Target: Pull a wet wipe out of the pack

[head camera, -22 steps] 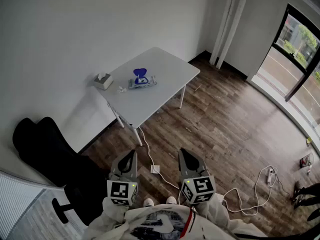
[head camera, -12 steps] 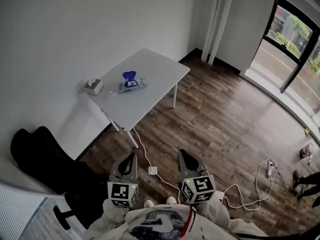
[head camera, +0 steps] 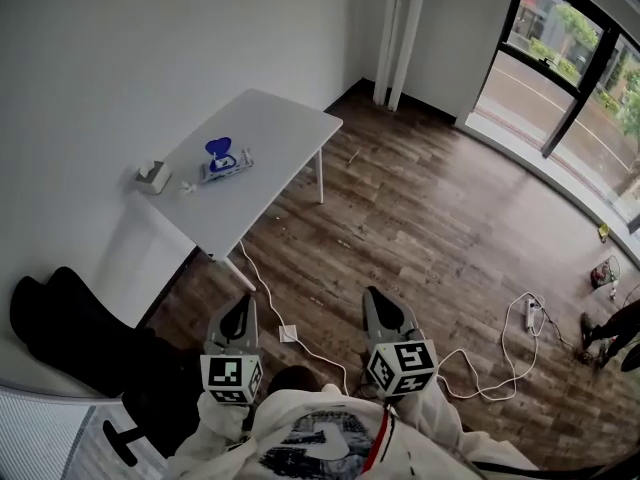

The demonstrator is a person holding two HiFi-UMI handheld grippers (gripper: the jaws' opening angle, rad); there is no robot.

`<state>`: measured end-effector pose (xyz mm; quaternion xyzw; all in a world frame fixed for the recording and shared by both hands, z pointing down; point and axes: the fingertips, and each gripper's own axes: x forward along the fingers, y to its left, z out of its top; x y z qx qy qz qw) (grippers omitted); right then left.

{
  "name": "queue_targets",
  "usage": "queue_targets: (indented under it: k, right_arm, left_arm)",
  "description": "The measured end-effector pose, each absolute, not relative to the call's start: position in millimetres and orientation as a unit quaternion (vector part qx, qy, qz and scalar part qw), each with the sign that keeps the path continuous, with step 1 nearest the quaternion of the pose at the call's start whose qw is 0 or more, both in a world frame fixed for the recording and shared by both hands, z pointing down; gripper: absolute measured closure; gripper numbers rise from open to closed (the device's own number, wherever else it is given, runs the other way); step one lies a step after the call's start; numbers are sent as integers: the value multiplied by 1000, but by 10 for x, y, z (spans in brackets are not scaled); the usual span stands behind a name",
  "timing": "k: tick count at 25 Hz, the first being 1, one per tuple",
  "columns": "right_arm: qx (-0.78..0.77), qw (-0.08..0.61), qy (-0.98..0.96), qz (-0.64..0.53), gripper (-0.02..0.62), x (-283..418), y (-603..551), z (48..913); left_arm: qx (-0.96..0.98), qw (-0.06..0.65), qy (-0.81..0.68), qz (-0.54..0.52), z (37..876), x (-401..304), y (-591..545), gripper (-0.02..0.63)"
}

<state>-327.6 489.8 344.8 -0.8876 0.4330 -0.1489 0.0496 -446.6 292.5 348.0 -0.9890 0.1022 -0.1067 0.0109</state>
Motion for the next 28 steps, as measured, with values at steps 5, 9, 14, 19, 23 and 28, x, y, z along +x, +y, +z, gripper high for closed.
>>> queue_targets:
  k: [5, 9, 14, 19, 23, 28]
  right_arm:
    - [-907, 55, 398, -130, 589, -2998, 5252, 3354]
    - [-918, 59, 361, -154, 589, -2797, 5526, 3495]
    - [-926, 49, 321, -190, 589, -2520, 5673, 3810]
    - [-923, 21, 320, -212, 589, -2004, 5414, 3854]
    - [-915, 6, 332, -230, 589, -1573, 5009, 3909]
    - [-903, -15, 363, -230, 589, -1074, 4398, 3875]
  left_arm:
    - [-991, 26, 80, -103, 3421, -4112, 3009, 601]
    - [-991, 31, 57, -113, 3475, -3766, 3058, 601]
    - [-991, 35, 23, -126, 3749, -3309, 3009, 601]
    - [-988, 33, 0, -150, 3961, -2831, 2728, 601]
    - [-987, 3, 14, -159, 4095, -2391, 2324, 601]
    - [-987, -14, 21, -160, 4133, -1897, 1966, 601]
